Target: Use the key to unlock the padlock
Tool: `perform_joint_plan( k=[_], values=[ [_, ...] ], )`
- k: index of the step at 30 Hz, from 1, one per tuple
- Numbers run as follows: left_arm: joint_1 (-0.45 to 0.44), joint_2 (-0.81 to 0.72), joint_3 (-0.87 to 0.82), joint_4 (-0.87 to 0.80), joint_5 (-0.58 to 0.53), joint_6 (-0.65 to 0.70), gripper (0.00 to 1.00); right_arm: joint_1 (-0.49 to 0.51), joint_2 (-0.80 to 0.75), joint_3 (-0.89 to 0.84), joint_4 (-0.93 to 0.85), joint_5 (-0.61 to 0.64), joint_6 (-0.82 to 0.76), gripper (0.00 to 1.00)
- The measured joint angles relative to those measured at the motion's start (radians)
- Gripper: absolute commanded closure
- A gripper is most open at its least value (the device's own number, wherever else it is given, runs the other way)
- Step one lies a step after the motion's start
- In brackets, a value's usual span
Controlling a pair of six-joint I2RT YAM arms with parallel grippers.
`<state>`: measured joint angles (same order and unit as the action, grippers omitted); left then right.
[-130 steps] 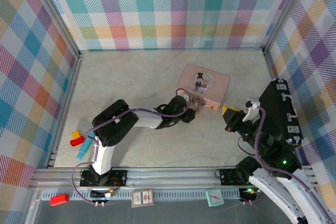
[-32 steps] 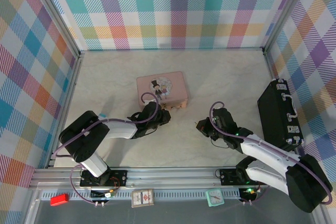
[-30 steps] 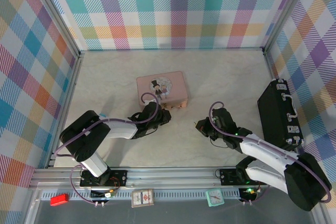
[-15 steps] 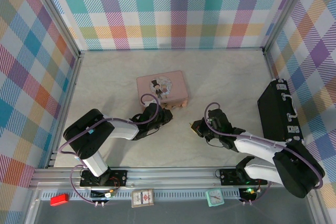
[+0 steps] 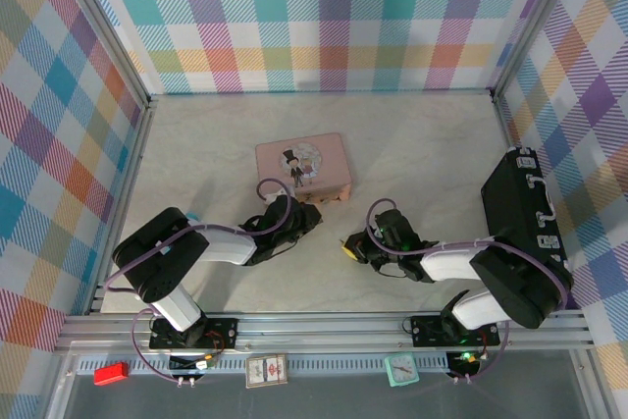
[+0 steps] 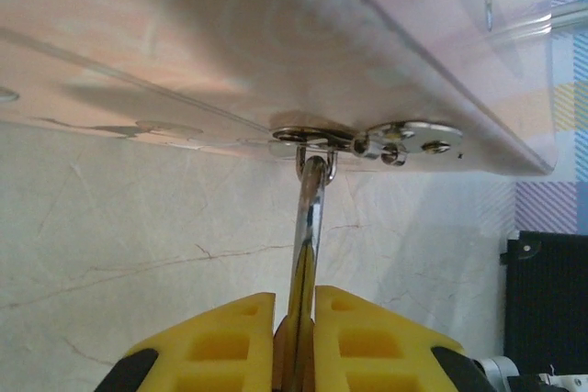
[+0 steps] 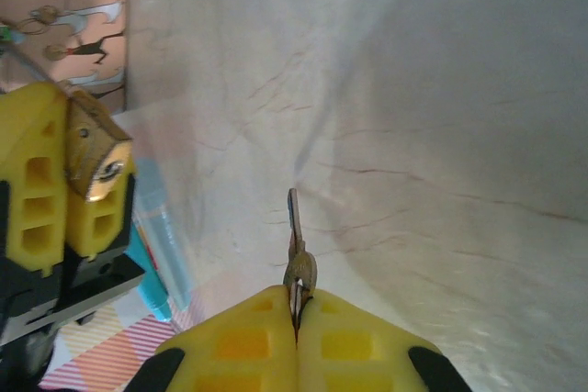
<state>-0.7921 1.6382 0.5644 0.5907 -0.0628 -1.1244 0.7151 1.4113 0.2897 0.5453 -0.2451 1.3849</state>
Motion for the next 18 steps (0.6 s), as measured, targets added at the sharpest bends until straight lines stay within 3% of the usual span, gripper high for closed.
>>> perform_joint_plan(
  k=[18],
  values=[
    [-0.007,0.011,-0.066,0.196,-0.002,-0.200,1.00,0.002,-0.001,-0.001,0.247,-0.052,-0.008,1.00]
  ],
)
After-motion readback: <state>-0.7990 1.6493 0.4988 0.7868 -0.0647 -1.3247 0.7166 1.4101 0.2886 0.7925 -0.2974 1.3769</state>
